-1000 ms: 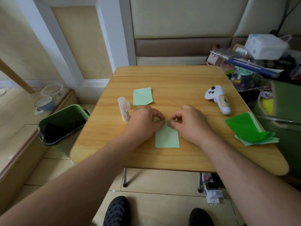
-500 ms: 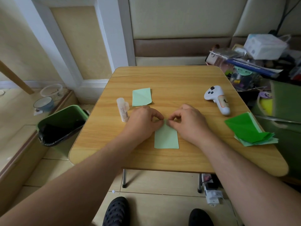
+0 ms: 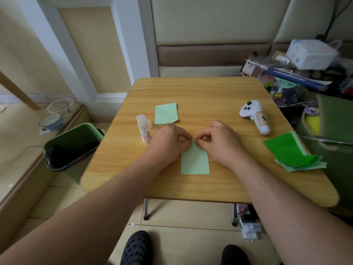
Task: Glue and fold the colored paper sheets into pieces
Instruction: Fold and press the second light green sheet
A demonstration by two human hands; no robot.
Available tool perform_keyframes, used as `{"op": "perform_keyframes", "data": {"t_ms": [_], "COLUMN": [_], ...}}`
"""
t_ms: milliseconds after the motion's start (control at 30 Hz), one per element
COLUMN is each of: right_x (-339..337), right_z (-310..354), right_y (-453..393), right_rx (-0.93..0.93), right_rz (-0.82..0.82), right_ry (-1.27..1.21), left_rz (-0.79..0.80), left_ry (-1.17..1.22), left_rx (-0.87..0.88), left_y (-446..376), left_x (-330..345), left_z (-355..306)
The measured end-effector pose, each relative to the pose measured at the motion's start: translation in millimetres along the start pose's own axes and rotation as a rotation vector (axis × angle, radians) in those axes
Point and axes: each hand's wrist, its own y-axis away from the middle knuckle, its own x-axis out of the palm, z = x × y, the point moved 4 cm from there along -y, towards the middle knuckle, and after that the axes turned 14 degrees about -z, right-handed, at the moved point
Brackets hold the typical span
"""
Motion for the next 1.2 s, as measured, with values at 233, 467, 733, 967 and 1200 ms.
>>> {"op": "perform_keyframes", "data": {"t_ms": [233,467,733,967,1200], "right_x": [2,3,1,-9,-16], "right_z": [2,2,3,-10,-14], "right_y": [-3,-4,-5,-7,-5], "right_rx": [-0.001,0.018,0.024,0.067,0.036], "right_rz": [0.013,0.019,-0.008,-0.028,-0.040], "right_ry": [0.037,0.040,0.052,0.060,0.066], "left_rz": [0.004,-0.002,0.019,0.025,-0.006], "left_ry": [0.000,-0.001,-0.006,0.005,0.014], "left_rx": [-0.002,0.017,-0.044,-0.100,-0.065], "left_y": [-2,-2,-4,-6,-5], "left_x": [3,6,9,10,7], "left_z": [1,-2,1,7,14]}}
